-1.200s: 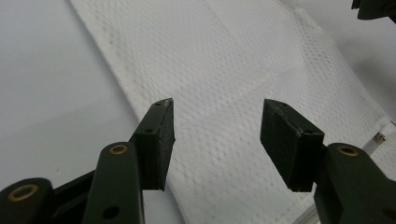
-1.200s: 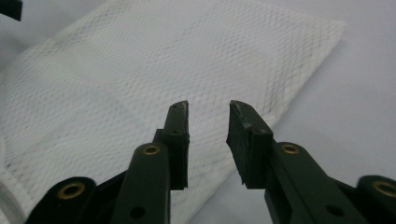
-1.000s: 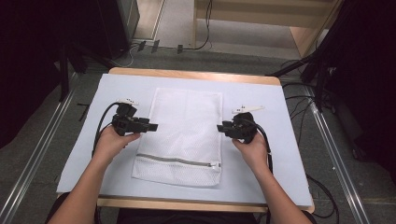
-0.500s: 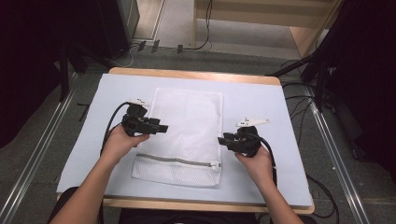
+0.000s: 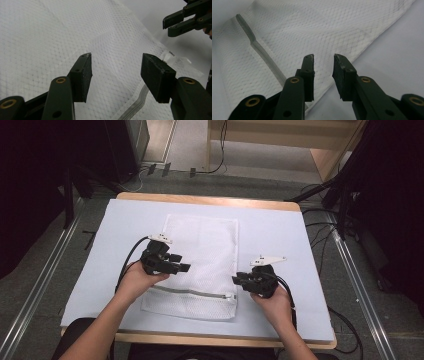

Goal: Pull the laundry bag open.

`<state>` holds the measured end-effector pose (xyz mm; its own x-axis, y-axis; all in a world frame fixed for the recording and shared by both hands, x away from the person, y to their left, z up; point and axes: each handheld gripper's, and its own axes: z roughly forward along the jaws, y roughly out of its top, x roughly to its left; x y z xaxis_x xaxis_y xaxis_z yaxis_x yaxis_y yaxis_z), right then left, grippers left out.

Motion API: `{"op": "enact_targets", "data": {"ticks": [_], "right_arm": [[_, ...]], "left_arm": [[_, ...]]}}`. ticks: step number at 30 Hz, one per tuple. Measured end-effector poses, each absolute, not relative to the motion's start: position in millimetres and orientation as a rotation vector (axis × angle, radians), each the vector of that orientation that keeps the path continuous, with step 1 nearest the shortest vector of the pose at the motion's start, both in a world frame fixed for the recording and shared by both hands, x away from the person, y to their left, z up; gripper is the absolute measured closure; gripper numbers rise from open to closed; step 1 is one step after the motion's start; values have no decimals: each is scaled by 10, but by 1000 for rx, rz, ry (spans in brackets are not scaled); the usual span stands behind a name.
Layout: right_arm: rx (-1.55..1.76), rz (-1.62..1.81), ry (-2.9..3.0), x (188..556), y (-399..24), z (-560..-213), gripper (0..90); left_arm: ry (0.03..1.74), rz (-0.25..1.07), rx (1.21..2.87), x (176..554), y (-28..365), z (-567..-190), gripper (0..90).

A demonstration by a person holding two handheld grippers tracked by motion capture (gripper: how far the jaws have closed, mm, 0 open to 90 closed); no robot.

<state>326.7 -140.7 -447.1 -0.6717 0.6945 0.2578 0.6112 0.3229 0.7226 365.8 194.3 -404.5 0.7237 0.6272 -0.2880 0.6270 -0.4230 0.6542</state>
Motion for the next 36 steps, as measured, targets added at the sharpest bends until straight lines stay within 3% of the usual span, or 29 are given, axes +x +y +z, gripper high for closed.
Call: {"op": "enact_targets", "data": {"ticks": [9,36], "right_arm": [[1199,1244,2561,3164,-1344,-4503,900],[1232,1162,2685,3065,-1203,-4680,900]], "left_arm": [[907,-19,2162,3613,1832,-4065,428],[851,-56,2222,3594,1591,-4170,450]]}}
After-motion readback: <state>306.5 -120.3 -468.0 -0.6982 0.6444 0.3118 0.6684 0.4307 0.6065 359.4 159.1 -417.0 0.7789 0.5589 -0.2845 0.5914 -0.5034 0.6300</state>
